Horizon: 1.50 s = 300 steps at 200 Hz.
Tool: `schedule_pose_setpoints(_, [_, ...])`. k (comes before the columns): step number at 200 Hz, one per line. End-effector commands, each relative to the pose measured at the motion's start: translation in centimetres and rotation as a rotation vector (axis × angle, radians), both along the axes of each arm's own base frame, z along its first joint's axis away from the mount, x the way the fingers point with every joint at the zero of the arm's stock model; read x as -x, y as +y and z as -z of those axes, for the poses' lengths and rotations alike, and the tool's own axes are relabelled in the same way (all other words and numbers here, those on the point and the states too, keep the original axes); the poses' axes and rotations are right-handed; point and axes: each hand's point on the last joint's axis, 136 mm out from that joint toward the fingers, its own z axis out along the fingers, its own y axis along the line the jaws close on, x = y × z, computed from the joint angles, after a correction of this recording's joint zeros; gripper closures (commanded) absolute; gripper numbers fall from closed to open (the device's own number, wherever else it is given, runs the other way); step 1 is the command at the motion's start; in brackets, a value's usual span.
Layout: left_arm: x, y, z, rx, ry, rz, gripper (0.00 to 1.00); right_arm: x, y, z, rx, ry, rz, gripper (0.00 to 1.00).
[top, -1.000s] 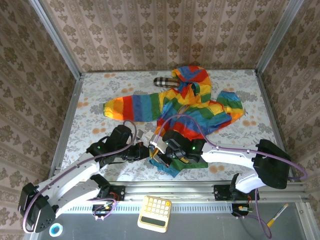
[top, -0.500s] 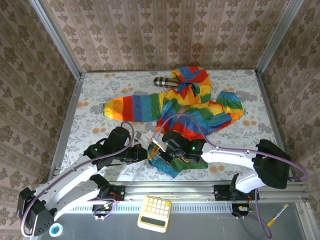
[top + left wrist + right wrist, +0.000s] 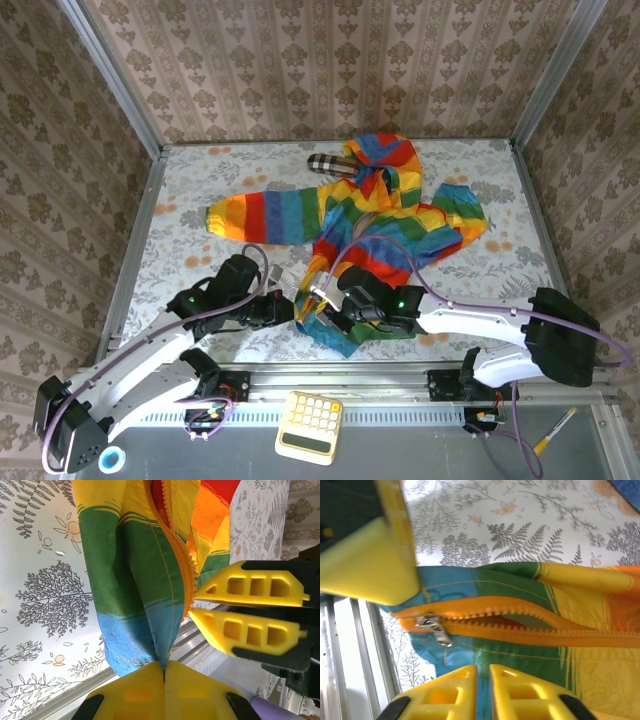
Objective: Zip up the jacket
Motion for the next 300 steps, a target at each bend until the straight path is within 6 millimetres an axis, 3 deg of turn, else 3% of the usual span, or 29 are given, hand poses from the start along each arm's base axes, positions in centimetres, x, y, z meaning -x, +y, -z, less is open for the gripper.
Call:
schedule_pose_setpoints(1, [0.5,-0.2,0.2,0.011,0.006,0.038,1.0,0.9,0.8,-0.8,-0.025,-0.053,-0.093,0.82])
schedule_pose_setpoints(63, [0.4,-0.7,-0.3,0.032,-0.002,0.063,1.0,1.1,2.8,0.5,0.04,-0.094,-0.174,0.7])
schedule_pose_setpoints(127, [0.4,-0.8,-0.2,0.035,0.0,0.073,1.0,0.6,3.7,-0.4,0.0,-0.13,-0.168,0.69])
schedule_pose_setpoints(156, [0.4,-0.9,-0.2,0.034,0.001,0.076,1.0,0.6,3.9,-0.6,-0.016,-0.134,-0.167,0.75])
schedule_pose_setpoints(205, [0.5,-0.7,0.0,0.028,0.002,0.075,1.0,0.7,3.5,-0.3,-0.012,-0.135,-0.16,1.0])
schedule_pose_setpoints(254, [0.6,-0.6,0.3,0.024,0.006,0.074,1.0,0.3,2.8,-0.4,-0.005,-0.143,-0.124,1.0])
schedule_pose_setpoints(300, [0.9,-0.3,0.6,0.019,0.019,0.075,1.0,-2.5,1.2,0.8,0.097,-0.162,0.063,1.0])
